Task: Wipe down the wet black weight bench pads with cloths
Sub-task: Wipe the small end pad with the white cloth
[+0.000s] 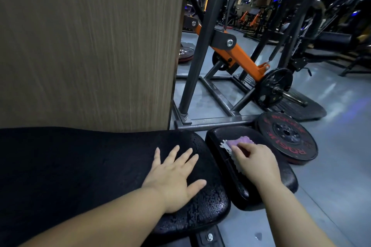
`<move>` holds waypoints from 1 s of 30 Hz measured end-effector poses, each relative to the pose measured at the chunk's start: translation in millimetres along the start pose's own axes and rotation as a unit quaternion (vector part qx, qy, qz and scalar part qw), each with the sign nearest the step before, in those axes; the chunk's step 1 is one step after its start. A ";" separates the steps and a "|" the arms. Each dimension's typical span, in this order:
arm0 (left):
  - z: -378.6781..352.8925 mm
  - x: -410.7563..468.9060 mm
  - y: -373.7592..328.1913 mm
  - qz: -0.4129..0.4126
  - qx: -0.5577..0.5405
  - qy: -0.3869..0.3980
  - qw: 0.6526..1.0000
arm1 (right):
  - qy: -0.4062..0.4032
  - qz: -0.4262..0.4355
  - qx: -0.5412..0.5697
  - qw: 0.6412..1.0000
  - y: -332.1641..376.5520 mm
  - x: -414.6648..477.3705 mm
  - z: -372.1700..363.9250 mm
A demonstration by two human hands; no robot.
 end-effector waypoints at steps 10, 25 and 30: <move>0.5 0.3 -1.0 0.001 0.002 -0.008 1.000 | 0.025 0.041 -0.102 0.994 22.4 -22.7 -3.7; 3.3 0.2 -1.7 -0.003 -0.002 -0.013 1.000 | -0.028 -0.206 0.343 0.916 -60.6 -6.1 55.8; 3.4 1.1 -1.2 -0.001 -0.002 -0.014 1.000 | 0.001 -0.120 -0.009 0.993 -61.4 -11.7 34.3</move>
Point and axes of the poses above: each hand's wrist, its own x-axis towards the middle knuckle, its own z-axis out of the back of the hand, y = z × x, the point moved 10 cm from there along x, towards the middle knuckle, and after that the axes turned 1 degree about z, right-handed, at the moved point
